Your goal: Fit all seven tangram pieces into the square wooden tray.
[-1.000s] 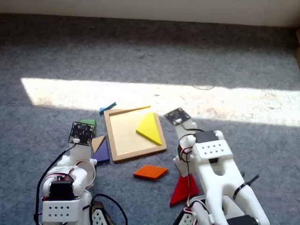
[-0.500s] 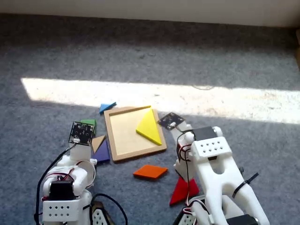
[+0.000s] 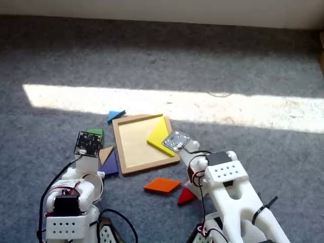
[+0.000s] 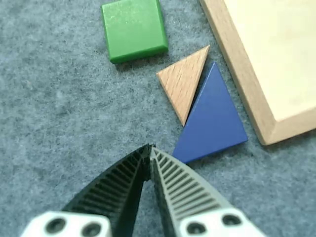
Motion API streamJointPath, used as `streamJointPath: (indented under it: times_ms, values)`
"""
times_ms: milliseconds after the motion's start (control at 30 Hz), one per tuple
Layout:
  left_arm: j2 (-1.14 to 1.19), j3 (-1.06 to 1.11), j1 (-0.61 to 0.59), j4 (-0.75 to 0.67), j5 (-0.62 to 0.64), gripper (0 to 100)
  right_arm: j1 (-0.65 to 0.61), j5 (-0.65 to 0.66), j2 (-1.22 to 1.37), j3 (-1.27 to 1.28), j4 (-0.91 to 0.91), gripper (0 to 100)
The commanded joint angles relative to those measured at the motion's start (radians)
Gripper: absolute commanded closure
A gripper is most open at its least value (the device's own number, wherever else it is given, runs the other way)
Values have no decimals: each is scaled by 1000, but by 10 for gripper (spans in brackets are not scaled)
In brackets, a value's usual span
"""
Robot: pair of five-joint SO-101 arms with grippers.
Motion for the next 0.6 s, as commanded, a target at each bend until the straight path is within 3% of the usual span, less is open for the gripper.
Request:
streamJointPath:
  times_ms: [0, 100, 267, 567]
  values:
    - [-48, 19, -8, 6, -3, 994, -1, 5, 16, 33, -147, 994]
    - [-48, 19, -8, 6, -3, 994, -1, -11, 16, 33, -226, 994]
    - [-48, 19, -8, 6, -3, 994, 1, -147, 4, -31, -263, 994]
    - [-48, 19, -8, 6, -3, 994, 2, -279, 4, -326, 150, 994]
